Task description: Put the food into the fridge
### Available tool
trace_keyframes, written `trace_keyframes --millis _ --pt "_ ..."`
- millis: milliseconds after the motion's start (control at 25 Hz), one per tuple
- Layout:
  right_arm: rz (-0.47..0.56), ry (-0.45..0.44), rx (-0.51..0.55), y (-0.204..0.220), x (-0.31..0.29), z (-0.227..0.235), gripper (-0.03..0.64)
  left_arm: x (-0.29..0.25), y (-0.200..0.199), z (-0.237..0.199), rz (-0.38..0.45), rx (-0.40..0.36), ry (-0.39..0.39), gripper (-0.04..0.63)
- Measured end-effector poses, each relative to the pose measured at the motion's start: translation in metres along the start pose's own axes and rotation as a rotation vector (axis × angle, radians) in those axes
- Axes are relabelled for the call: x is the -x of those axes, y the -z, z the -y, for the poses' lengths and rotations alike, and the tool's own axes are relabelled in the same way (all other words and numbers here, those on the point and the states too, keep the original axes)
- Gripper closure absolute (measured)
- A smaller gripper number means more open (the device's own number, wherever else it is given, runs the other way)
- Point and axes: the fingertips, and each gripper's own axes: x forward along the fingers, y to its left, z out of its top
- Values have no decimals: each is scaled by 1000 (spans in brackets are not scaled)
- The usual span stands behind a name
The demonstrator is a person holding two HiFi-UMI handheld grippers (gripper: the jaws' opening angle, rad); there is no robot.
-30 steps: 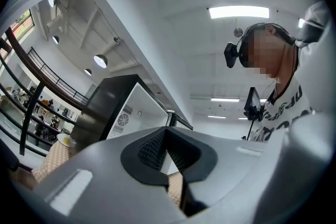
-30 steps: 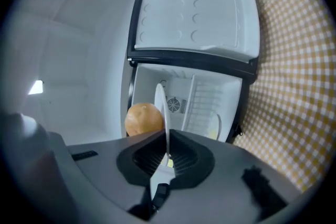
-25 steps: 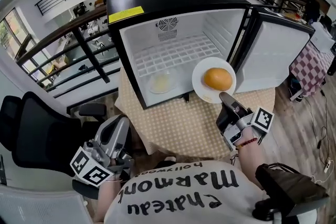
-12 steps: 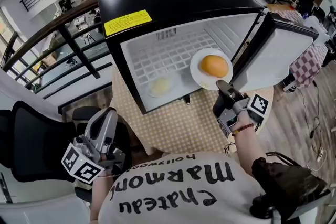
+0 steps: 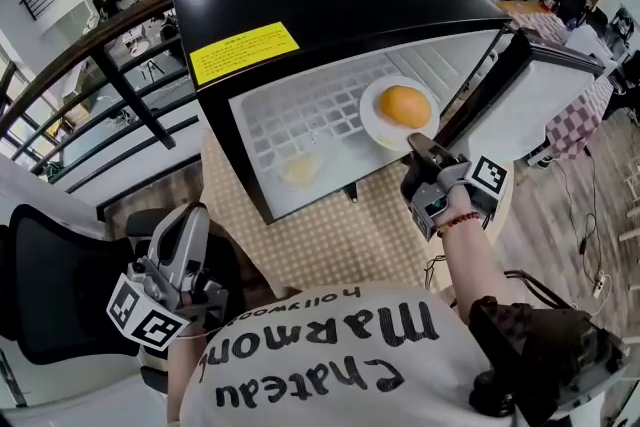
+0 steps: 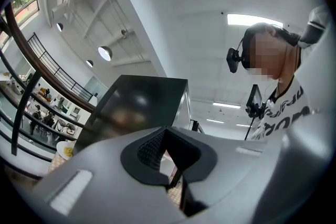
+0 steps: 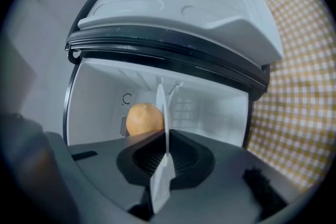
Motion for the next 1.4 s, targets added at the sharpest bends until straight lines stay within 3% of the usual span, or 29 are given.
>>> trace_keyframes --millis 360,920,1400 --pt "22 35 69 -15 -37 -14 592 -5 -2 -28 4 19 -3 591" --pt "6 54 127 -14 -61 -23 592 1 3 -33 -6 42 13 591" --pt "-14 160 391 -18 -73 -32 563 7 9 -38 -5 42 36 591"
